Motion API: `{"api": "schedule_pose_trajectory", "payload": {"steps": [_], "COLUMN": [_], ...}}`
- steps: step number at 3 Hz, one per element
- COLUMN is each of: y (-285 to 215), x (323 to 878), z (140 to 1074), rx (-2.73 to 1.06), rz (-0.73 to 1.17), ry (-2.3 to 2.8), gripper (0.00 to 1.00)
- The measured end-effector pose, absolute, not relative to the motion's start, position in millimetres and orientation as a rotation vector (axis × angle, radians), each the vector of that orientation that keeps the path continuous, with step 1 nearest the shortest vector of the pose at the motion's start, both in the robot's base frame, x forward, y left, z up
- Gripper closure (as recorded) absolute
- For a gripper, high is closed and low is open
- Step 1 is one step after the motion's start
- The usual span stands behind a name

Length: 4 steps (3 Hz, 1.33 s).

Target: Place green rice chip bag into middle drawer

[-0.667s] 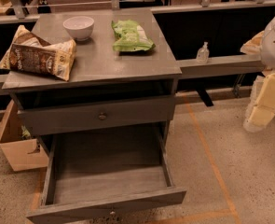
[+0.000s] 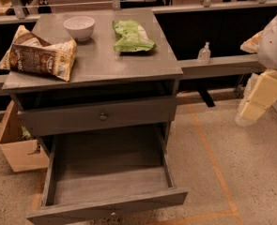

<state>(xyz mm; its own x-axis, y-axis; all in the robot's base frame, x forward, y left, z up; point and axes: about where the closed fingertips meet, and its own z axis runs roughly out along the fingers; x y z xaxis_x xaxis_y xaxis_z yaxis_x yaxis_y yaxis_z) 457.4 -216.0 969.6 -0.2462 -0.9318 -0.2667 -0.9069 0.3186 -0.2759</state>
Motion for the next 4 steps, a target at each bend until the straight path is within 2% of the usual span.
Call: {"api": "schedule_pose_trajectory", "payload": {"steps": [2, 4], "y": [-179.4, -102.4], "x": [582.1, 710.5], "z": [983.3, 976.7], "rx": [-1.344, -1.283], "rz": [0.088, 0.326], "ry": [1.969, 1.82], "gripper": [0.0, 0.0]}}
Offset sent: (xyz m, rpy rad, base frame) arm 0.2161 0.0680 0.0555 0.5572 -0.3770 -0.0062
